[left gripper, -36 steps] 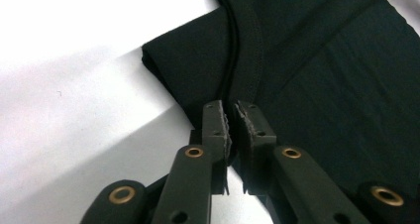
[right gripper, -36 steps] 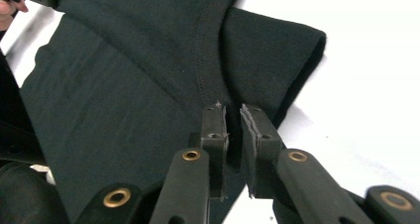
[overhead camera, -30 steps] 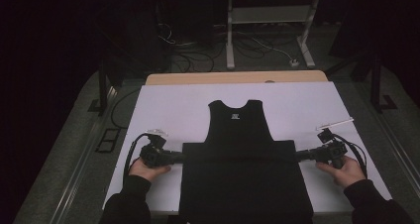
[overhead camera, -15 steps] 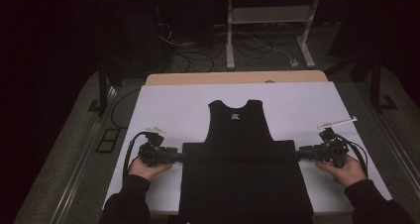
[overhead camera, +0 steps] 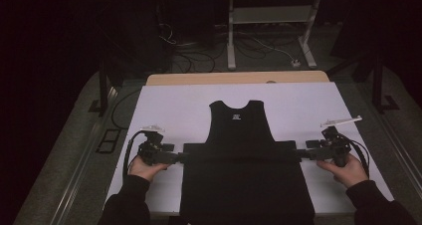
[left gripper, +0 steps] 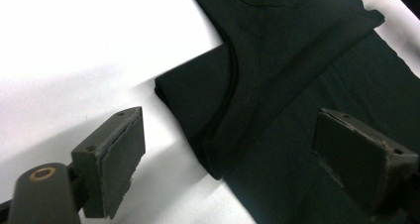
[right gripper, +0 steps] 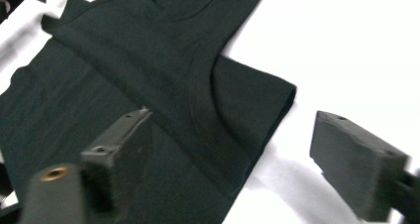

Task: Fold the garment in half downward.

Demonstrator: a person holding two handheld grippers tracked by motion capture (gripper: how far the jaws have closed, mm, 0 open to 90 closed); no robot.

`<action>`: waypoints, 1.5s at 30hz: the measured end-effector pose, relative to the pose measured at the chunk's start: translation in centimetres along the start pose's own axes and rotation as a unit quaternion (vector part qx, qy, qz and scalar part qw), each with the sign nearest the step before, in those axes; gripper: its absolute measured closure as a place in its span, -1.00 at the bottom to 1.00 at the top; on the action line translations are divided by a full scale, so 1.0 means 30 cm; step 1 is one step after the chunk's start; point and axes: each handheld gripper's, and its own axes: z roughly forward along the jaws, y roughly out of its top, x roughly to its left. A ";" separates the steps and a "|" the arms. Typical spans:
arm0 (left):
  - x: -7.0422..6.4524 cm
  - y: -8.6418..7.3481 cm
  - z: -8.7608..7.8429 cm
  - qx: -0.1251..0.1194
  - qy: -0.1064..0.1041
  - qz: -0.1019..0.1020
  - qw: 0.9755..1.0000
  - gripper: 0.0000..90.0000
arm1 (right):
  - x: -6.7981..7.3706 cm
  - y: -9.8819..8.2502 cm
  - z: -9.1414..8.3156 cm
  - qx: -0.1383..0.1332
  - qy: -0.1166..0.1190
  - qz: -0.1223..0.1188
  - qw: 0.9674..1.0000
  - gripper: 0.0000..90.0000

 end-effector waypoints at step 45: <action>-0.026 0.151 -0.032 -0.004 0.034 0.048 0.998 -1.00 | 0.012 0.160 -0.061 -0.042 0.001 -0.038 0.998 -1.00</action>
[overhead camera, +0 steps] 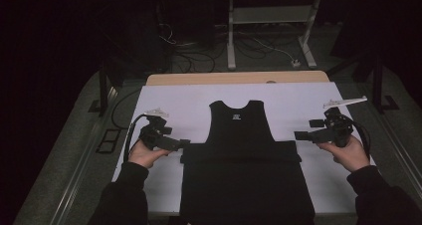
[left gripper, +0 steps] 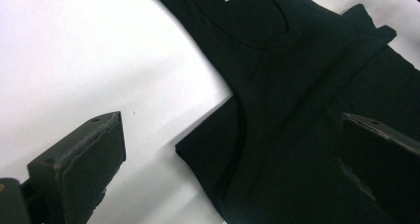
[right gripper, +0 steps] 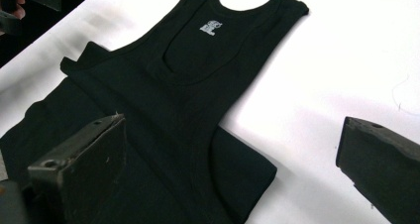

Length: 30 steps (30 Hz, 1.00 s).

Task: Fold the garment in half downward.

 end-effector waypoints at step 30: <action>0.016 0.122 0.011 0.010 0.003 0.021 1.000 -1.00 | -0.008 0.149 0.011 0.005 -0.005 -0.015 1.000 -1.00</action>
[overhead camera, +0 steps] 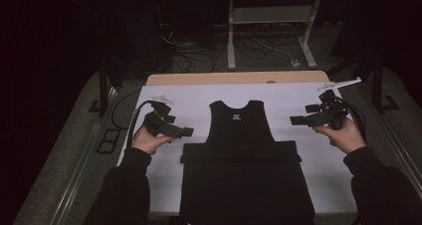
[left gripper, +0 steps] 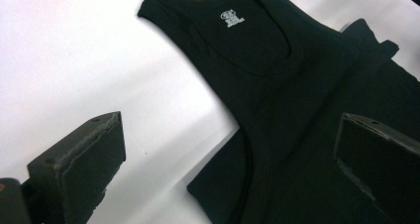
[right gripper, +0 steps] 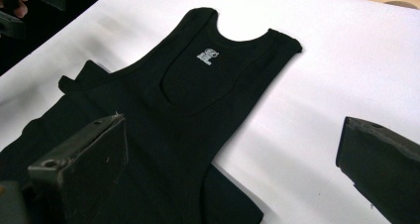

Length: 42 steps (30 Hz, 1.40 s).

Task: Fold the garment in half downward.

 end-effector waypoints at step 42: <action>0.099 0.111 0.127 0.003 -0.002 -0.015 1.000 -1.00 | -0.100 0.084 0.136 0.018 -0.010 0.011 1.000 -1.00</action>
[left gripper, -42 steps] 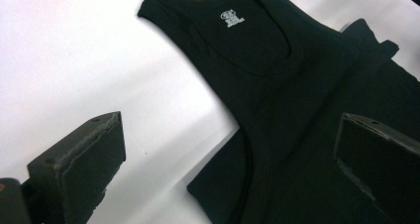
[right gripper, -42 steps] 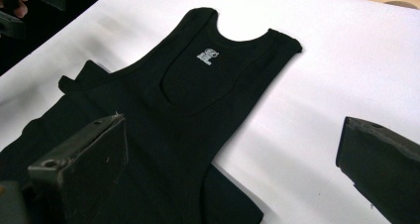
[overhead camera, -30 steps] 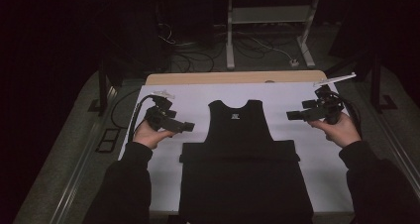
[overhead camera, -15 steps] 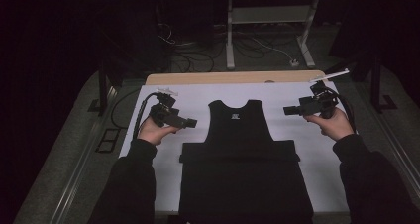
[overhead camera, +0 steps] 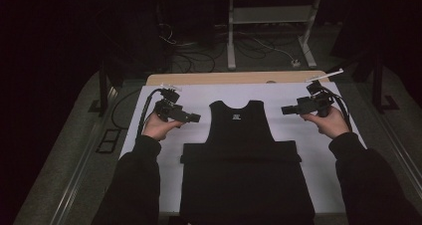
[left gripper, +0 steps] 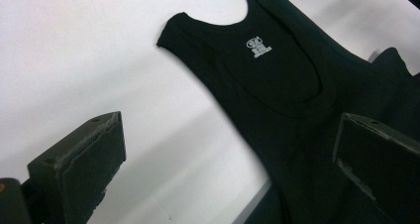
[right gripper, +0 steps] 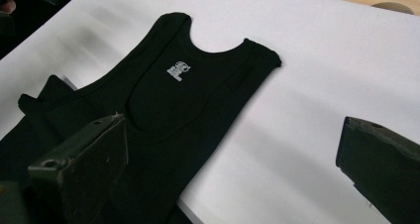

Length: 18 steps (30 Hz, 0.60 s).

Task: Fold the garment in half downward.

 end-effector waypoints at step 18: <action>0.025 -0.004 0.082 -0.013 -0.012 -0.021 1.000 -1.00 | 0.001 0.013 0.098 0.011 -0.001 0.000 1.000 -1.00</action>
